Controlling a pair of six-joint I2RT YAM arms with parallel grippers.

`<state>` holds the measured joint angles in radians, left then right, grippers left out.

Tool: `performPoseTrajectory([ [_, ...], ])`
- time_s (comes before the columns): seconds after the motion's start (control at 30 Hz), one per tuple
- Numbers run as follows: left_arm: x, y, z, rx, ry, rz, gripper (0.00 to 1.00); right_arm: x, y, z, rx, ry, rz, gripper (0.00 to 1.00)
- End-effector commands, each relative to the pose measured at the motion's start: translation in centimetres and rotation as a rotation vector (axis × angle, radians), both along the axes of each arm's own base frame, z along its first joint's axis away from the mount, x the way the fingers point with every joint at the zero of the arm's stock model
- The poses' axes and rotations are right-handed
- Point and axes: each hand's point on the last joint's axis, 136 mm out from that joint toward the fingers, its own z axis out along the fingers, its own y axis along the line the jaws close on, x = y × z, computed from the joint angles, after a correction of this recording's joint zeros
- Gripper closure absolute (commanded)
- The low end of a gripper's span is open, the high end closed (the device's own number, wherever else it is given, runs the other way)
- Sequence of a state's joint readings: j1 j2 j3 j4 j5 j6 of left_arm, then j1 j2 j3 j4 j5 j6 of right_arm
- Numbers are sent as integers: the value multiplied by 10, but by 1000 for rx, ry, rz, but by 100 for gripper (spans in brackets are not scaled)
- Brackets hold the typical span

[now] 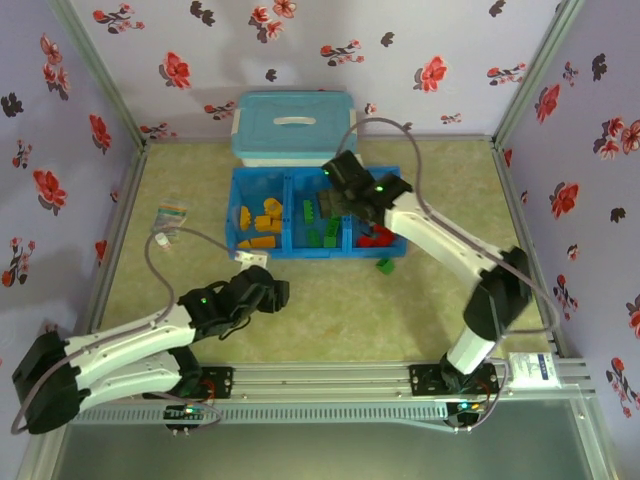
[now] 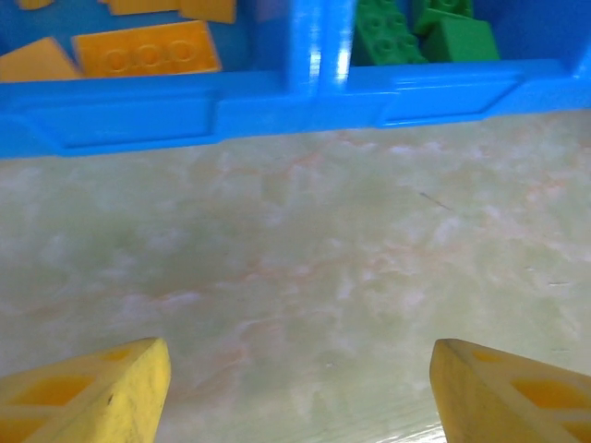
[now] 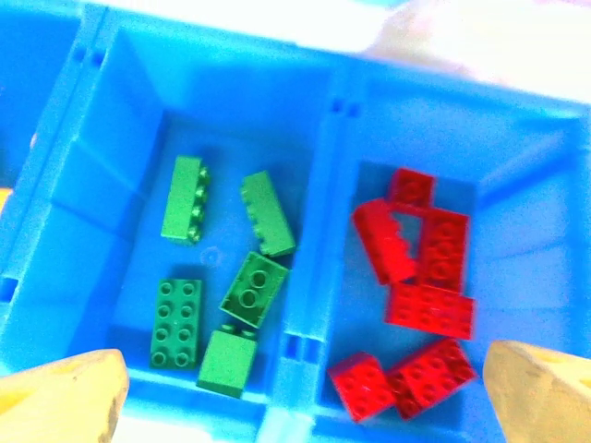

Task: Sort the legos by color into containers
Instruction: Place the lego in the container, then pick up the lego from the center of the table.

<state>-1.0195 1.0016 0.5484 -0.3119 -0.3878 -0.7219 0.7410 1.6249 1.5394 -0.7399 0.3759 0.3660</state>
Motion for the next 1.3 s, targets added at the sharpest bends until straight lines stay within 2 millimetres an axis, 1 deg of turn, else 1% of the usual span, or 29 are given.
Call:
performPoseTrajectory([
  [0.0,6,-37,20,-24,-54,-95,24,-7,-43,8,-1,-73,-150,1],
  [0.13,7,-84,19,11,-42,-221,21,-30,-95,0,49,-109,-294,1],
  [0.17,7,-97,17,27,-36,-252,21,-36,-108,-5,70,-115,-332,1],
  [0.27,7,-135,12,93,-26,-352,21,-51,-139,-22,112,-117,-422,1],
  [0.37,10,-172,4,154,-15,-425,21,-65,-159,-39,134,-92,-464,1],
  [0.47,16,-202,-8,170,11,-475,22,-75,-169,-44,123,-83,-478,1],
  [0.57,21,-226,-21,192,31,-511,23,-84,-179,-47,104,-78,-495,1],
  [0.67,27,-243,-30,217,46,-527,23,-92,-185,-51,118,-85,-509,1],
  [0.77,32,-253,-37,233,54,-536,24,-98,-187,-56,142,-87,-512,1],
  [1.07,38,-269,-49,263,78,-547,27,-105,-190,-65,160,-79,-521,1],
  [1.27,43,-278,-57,271,84,-548,27,-110,-198,-59,167,-108,-540,1],
])
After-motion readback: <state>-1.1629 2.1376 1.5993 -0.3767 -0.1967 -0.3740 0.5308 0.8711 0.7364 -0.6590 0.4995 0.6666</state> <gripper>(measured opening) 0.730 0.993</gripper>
